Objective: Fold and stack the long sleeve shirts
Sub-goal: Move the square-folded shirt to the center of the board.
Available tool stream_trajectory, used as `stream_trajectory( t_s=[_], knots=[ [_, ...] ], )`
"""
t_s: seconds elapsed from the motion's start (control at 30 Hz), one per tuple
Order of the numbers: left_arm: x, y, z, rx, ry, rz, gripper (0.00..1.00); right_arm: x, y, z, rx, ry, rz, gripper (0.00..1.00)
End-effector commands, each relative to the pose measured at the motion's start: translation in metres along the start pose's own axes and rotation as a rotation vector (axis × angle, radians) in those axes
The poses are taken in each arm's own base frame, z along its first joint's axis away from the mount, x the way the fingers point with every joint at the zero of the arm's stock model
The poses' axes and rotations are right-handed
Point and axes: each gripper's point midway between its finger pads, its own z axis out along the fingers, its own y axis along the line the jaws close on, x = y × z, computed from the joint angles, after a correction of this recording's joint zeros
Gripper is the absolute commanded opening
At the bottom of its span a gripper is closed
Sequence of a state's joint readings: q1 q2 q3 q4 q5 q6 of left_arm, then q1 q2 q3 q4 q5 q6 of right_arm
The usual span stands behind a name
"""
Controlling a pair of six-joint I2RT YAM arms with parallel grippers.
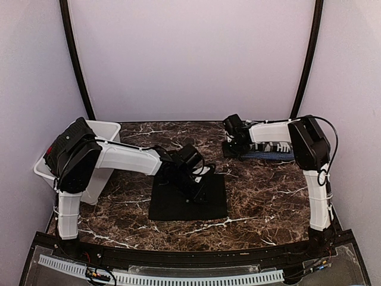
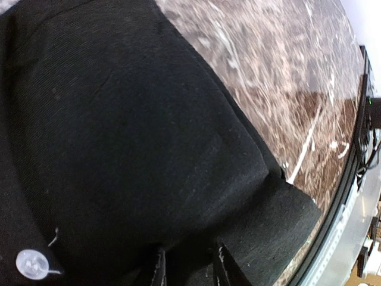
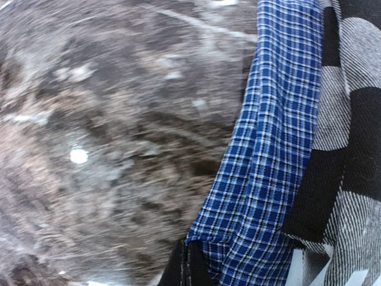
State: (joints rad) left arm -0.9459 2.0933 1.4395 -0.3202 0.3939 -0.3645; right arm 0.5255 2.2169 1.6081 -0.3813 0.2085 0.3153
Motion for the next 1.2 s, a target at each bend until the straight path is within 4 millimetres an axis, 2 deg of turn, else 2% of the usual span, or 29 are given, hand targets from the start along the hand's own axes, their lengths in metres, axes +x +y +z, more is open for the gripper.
stream_trajectory(
  t_s=[0.0,0.1,0.23,0.33,0.43,0.57,0.63,0.67,0.7,0.73,0.77,0.8,0.83,0.93,1.03,1.17],
  knots=[
    [0.035,-0.026,-0.01,0.06,0.092,0.021,0.26,0.008,0.06,-0.005,-0.179,0.022,-0.033,0.0],
    [0.043,-0.033,-0.008,0.076,0.107,0.019,0.26,0.006,0.086,-0.011,-0.258,0.014,-0.028,0.0],
    [0.039,-0.041,-0.019,0.09,0.072,0.003,0.26,0.007,0.13,-0.024,-0.406,0.018,-0.023,0.0],
    [0.021,-0.049,-0.047,0.067,-0.016,0.003,0.26,0.006,0.158,-0.032,-0.502,0.022,-0.012,0.0],
    [0.006,-0.047,-0.076,0.004,-0.1,-0.015,0.27,0.007,0.187,-0.039,-0.612,0.032,-0.008,0.0],
    [-0.006,-0.022,-0.12,-0.14,-0.209,-0.09,0.27,0.009,0.223,-0.048,-0.72,0.041,-0.025,0.0],
    [-0.011,-0.001,-0.15,-0.224,-0.28,-0.15,0.27,0.011,0.239,-0.053,-0.761,0.044,-0.041,0.0],
    [-0.005,0.008,-0.153,-0.248,-0.277,-0.173,0.28,0.013,0.249,-0.057,-0.785,0.047,-0.053,0.0],
    [-0.007,0.017,-0.166,-0.264,-0.31,-0.208,0.28,0.012,0.257,-0.061,-0.809,0.044,-0.064,0.0],
    [-0.001,0.025,-0.167,-0.276,-0.306,-0.23,0.29,0.018,0.265,-0.064,-0.828,0.053,-0.077,0.0],
    [-0.003,0.033,-0.178,-0.276,-0.338,-0.262,0.29,0.021,0.273,-0.068,-0.85,0.057,-0.094,0.0],
    [0.004,0.04,-0.177,-0.284,-0.33,-0.281,0.29,0.027,0.281,-0.071,-0.875,0.068,-0.113,0.0],
    [0.004,0.047,-0.185,-0.283,-0.351,-0.307,0.29,0.034,0.291,-0.076,-0.899,0.081,-0.136,0.0],
    [0.015,0.064,-0.185,-0.297,-0.343,-0.349,0.29,0.054,0.308,-0.088,-0.935,0.105,-0.191,0.0],
    [0.021,0.073,-0.183,-0.31,-0.331,-0.371,0.29,0.07,0.318,-0.1,-0.968,0.122,-0.219,0.0],
    [0.028,0.082,-0.18,-0.326,-0.321,-0.398,0.29,0.08,0.325,-0.111,-0.992,0.131,-0.241,0.0]
  ],
)
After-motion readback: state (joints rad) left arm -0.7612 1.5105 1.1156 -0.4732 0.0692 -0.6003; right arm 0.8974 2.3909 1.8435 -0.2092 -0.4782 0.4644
